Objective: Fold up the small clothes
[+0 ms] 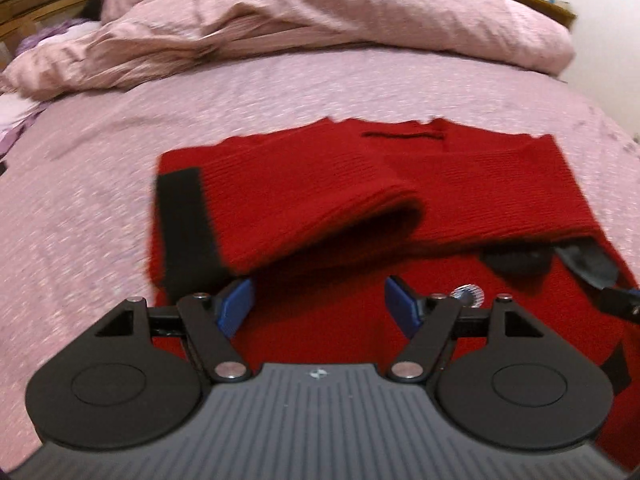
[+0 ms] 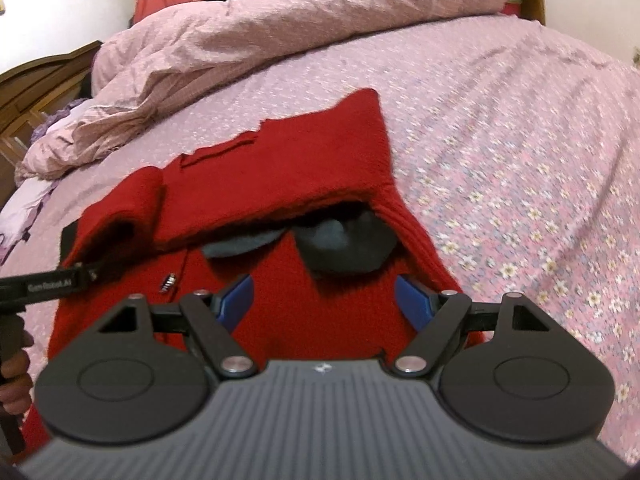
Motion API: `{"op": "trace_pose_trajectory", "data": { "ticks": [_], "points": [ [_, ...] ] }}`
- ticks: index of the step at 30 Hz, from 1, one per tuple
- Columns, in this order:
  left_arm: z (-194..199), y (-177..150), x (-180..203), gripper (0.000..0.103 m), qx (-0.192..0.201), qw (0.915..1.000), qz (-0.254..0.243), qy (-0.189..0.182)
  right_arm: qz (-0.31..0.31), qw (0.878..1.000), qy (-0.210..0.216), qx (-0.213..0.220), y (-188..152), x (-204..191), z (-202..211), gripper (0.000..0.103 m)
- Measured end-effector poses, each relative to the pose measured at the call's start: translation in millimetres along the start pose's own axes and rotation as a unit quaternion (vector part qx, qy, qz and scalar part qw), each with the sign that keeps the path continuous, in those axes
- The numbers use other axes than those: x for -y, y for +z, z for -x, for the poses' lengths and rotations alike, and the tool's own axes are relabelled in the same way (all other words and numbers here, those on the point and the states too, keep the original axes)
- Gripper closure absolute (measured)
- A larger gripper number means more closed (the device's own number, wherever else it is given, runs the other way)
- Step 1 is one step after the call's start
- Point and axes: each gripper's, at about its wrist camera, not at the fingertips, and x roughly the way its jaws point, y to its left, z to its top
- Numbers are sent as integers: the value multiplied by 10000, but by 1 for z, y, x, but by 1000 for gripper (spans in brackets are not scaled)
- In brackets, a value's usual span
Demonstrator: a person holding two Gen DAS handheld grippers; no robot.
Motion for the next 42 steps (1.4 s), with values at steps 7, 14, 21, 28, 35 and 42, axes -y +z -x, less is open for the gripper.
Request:
{"op": "trace_pose_trajectory", "data": {
  "ticks": [7,14,21,28,35,42],
  "points": [
    [9,-11,-34,26,-98,9982,227,546,426,9989,203,14,12,-28,-6,23],
    [2,-17,-58,26,-260,9955,438,796,1008,9938,477,-45,24,-73,-23,23],
    [-2,-18,-69,26,-321,9947,561,805,1598,9848,665,-156,31,-121,-46,23],
    [-6,-19,-74,25,-379,9943,699,705,2678,9620,533,-22,34,-170,-68,23],
    [-6,-21,-76,24,-382,9941,770,655,3392,9395,445,182,27,-203,-85,24],
    [-8,-21,-76,24,-379,9941,788,643,3631,9259,675,796,23,-220,-80,68]
  ]
}}
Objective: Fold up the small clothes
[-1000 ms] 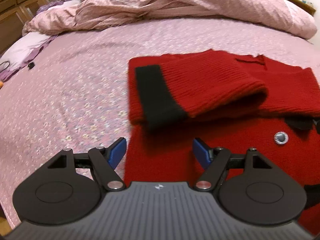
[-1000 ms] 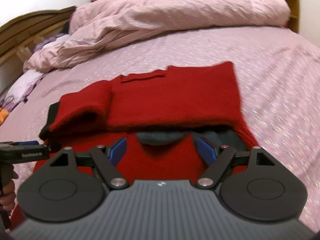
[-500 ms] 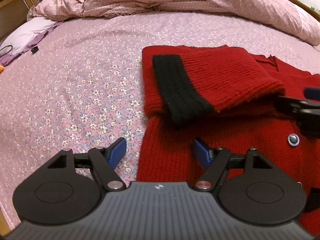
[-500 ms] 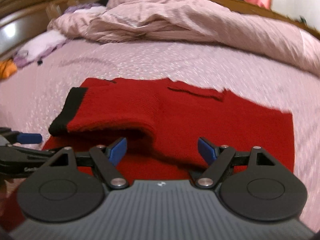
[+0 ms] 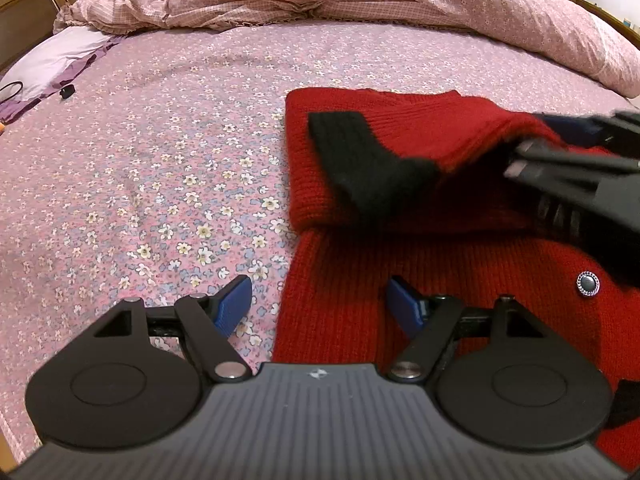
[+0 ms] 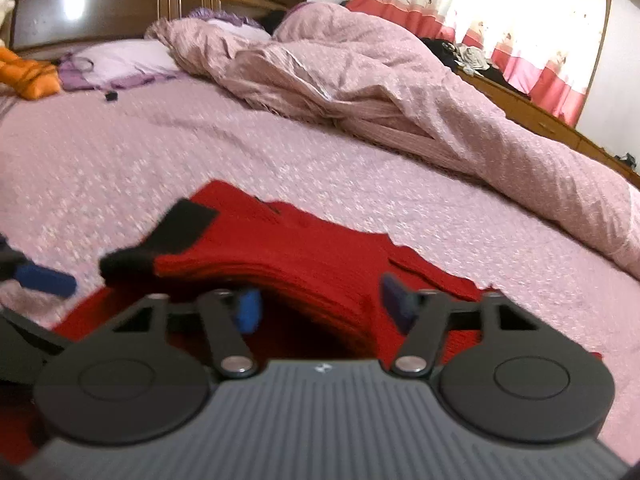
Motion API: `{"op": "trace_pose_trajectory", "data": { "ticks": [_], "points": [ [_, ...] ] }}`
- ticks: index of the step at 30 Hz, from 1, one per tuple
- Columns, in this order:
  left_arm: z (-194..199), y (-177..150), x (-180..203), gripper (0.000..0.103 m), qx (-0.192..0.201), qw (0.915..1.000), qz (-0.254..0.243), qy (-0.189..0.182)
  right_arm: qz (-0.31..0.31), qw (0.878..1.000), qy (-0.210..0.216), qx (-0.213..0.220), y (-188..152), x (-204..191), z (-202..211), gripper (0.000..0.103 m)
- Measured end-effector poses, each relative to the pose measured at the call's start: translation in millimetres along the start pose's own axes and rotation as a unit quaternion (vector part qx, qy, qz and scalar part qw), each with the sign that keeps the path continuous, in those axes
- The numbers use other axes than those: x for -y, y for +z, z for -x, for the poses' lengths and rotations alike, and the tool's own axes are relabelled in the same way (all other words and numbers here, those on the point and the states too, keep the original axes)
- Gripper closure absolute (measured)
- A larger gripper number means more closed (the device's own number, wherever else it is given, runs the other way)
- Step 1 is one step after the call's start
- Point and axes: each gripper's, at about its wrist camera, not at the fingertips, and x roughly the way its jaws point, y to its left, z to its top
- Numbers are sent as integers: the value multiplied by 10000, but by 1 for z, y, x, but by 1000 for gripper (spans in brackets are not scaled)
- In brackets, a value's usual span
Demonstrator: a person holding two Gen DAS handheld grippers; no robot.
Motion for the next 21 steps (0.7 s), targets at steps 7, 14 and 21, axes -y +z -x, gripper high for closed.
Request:
{"op": "trace_pose_trajectory", "data": {
  "ticks": [7,14,21],
  "points": [
    [-2,4,-2,24,-2,10000,36,42,-1206,9927,-69,73,10,37,12,90],
    [-8,11,-3,24,-1,9998,73,185,-2538,9648,-571,389,-2,99,51,91],
    [-13,17,-4,24,-26,9996,126,260,-3640,9285,-710,-191,-54,138,43,88]
  ]
}}
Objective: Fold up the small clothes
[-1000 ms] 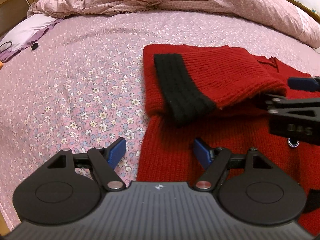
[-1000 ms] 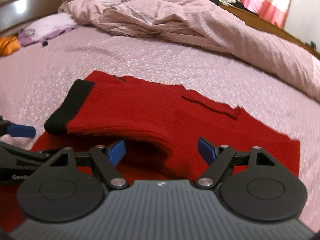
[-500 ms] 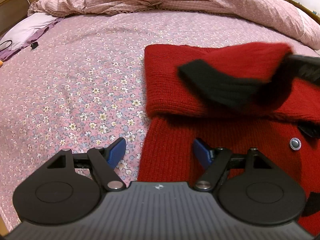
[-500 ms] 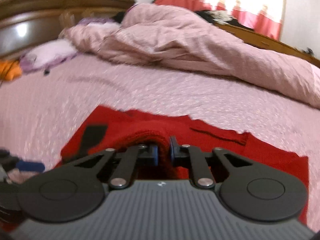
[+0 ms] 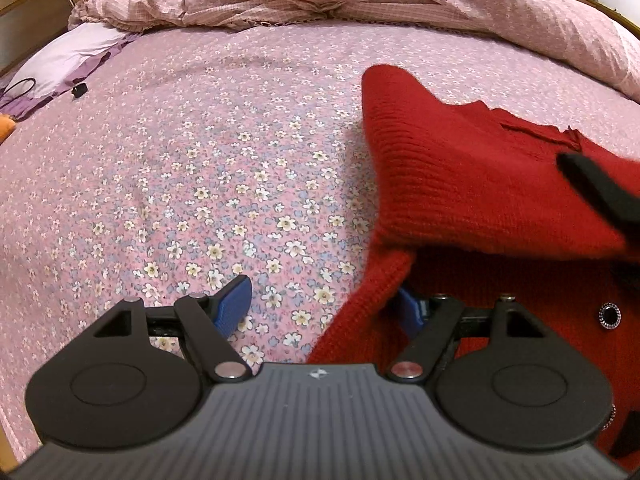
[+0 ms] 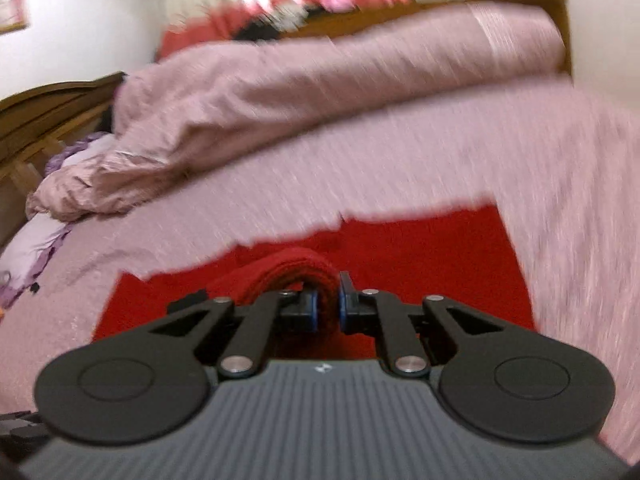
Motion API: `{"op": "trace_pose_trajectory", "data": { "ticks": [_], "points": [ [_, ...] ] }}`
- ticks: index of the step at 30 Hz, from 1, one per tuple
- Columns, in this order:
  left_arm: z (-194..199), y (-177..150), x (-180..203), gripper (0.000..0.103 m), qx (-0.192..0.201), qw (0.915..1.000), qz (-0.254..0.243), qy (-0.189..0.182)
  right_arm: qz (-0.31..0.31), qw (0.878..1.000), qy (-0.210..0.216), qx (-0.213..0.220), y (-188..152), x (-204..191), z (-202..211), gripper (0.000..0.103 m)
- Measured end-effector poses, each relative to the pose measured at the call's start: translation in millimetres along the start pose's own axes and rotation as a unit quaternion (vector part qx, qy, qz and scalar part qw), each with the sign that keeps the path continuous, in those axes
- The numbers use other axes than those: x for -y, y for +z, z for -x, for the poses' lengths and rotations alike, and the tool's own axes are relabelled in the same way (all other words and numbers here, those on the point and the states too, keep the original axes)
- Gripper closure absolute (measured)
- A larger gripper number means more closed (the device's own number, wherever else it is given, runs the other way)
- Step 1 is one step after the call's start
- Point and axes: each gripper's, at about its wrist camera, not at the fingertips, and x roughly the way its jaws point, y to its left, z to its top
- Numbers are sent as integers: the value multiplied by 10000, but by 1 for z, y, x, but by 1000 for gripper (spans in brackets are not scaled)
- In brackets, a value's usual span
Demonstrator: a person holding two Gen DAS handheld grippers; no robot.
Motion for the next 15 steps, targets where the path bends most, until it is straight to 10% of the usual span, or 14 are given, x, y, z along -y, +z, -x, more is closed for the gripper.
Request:
{"op": "trace_pose_trajectory", "data": {
  "ticks": [6,15],
  "points": [
    [-2,3,0,21,1,10000,4,83,-496,9984,-228,-126,-24,23,-6,54],
    [-6,6,-3,19,-48,9997,188,136,-1720,9850,-93,25,-22,72,13,52]
  ]
}}
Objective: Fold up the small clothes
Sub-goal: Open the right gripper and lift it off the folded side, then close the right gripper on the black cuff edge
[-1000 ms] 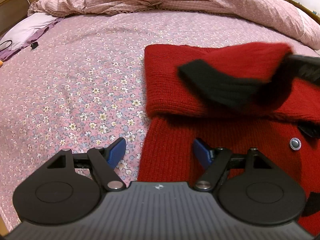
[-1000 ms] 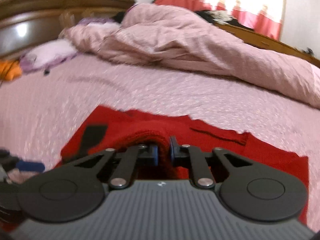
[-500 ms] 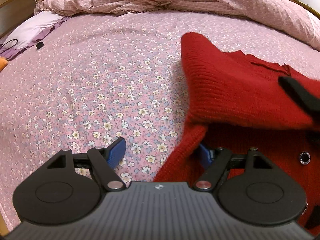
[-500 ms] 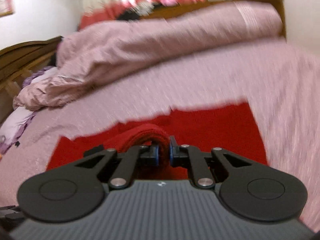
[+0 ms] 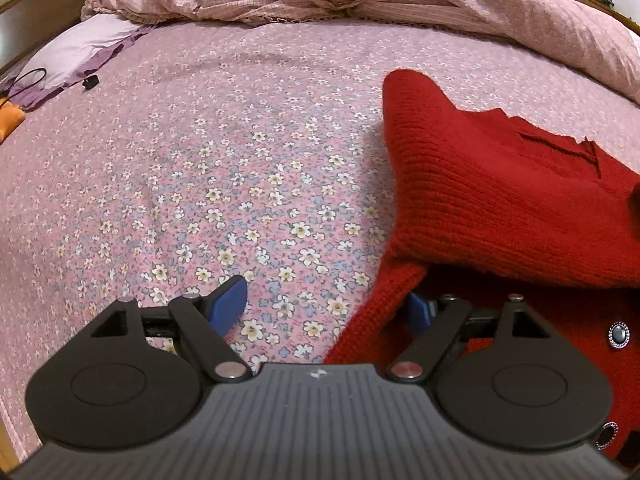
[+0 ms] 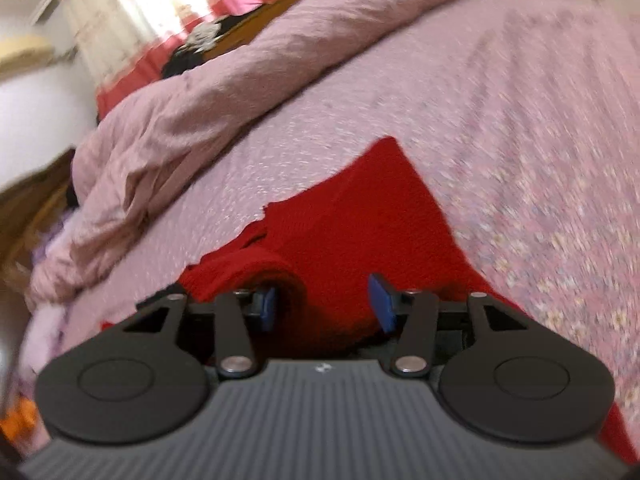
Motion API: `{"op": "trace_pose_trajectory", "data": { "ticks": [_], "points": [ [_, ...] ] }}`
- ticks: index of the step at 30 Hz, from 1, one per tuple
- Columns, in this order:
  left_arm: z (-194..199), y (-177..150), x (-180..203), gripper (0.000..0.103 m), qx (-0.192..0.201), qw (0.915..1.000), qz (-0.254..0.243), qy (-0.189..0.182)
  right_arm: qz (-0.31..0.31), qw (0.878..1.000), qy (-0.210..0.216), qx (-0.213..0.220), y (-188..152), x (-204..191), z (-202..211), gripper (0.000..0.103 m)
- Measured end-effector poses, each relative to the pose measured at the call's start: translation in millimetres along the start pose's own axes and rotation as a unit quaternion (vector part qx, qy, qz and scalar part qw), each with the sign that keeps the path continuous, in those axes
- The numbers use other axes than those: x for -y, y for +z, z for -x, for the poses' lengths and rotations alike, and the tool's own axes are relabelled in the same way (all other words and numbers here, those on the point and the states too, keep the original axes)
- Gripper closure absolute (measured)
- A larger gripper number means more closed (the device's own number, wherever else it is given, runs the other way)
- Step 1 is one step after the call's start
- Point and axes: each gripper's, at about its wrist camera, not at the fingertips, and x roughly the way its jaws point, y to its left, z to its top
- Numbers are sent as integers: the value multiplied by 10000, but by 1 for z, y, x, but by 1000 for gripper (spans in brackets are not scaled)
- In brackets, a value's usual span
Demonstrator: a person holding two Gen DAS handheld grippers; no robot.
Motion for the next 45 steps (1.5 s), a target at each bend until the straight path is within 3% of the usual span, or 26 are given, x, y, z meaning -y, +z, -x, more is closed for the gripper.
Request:
{"op": "trace_pose_trajectory", "data": {
  "ticks": [7,11,14,18,24,29,34,41,45],
  "points": [
    [1,0,-3,18,-25,10000,70,20,-462,9988,-113,66,4,21,7,54],
    [8,2,-4,18,-16,10000,10,40,-259,9978,-537,296,11,25,18,51],
    [20,3,-4,19,59,9999,-153,13,-103,9976,-609,320,18,30,23,51],
    [44,7,-5,19,306,9990,-306,-129,341,9964,-651,432,30,27,27,51],
    [66,24,8,18,635,9952,-501,-551,1145,9920,-459,271,45,15,5,51],
    [57,38,32,18,755,9918,-670,-788,1759,9836,-391,70,50,7,-23,51],
    [34,46,51,18,636,9892,-694,-1128,2088,9766,-507,-110,52,7,-45,51],
    [14,44,66,18,850,9871,-1017,-898,2193,9753,87,-253,44,12,-46,52],
    [5,41,74,18,910,9846,-1356,-619,2245,9741,188,-186,42,14,-45,52]
  ]
}}
